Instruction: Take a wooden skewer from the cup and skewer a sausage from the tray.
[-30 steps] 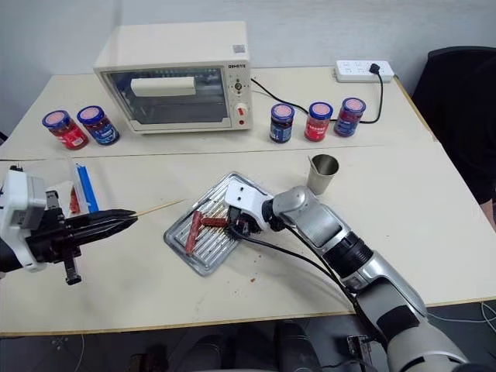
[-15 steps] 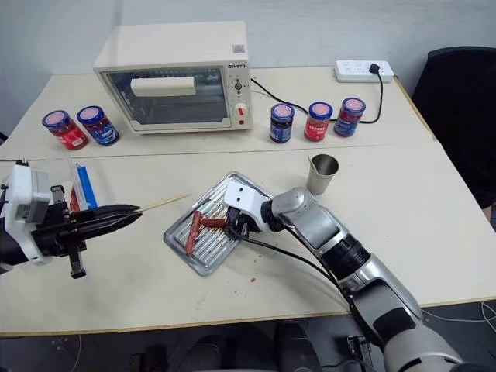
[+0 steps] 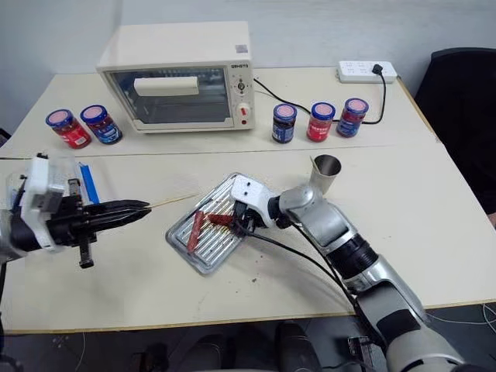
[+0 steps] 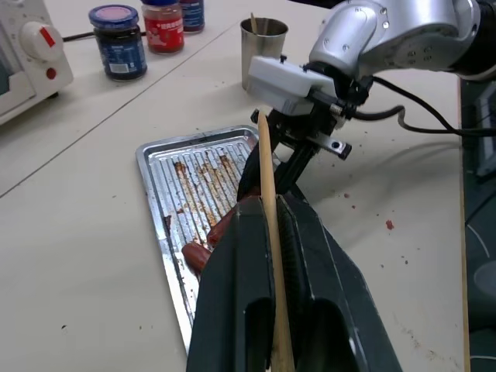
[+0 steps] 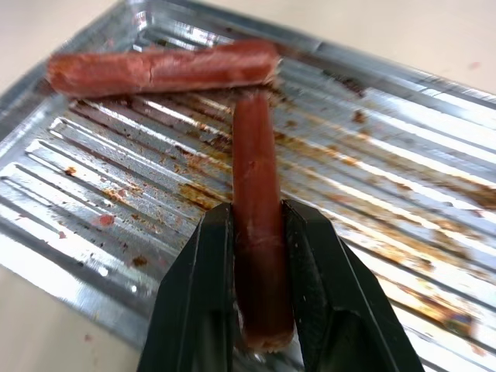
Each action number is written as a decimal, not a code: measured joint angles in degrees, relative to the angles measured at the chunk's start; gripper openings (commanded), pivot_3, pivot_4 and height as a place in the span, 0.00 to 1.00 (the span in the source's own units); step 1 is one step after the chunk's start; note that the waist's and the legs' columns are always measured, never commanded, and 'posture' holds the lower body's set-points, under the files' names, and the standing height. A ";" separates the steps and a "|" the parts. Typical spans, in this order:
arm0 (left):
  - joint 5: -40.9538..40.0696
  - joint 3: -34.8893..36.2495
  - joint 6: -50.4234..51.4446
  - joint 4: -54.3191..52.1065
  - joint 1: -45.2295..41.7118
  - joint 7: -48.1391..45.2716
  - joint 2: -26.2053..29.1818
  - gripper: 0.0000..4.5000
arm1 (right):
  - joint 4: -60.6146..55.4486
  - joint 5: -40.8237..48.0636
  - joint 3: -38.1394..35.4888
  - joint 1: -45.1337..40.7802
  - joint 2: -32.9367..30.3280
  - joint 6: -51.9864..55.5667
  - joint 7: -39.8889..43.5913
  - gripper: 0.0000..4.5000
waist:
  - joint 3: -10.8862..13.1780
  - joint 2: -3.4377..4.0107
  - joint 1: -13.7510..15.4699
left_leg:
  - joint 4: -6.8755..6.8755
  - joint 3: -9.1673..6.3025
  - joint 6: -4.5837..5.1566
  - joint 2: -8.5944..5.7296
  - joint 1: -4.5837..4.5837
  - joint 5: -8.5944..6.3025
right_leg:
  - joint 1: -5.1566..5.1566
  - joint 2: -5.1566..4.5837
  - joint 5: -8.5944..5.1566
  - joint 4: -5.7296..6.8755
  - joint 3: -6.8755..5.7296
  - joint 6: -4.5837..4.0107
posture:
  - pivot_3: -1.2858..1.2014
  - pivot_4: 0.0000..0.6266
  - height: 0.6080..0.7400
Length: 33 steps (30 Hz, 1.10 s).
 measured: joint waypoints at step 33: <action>8.93 -4.41 -6.40 13.13 -6.92 -4.41 -2.40 0.00 | 11.66 -3.07 -5.25 -2.50 4.66 -6.30 -10.84 0.56 | -0.01 -0.01 -0.56 | 0.02 -0.02 0.00 -0.05 0.01 -0.01 | -0.11 -0.01 0.00 0.22 0.00 0.01 | 0.52 0.24 1.00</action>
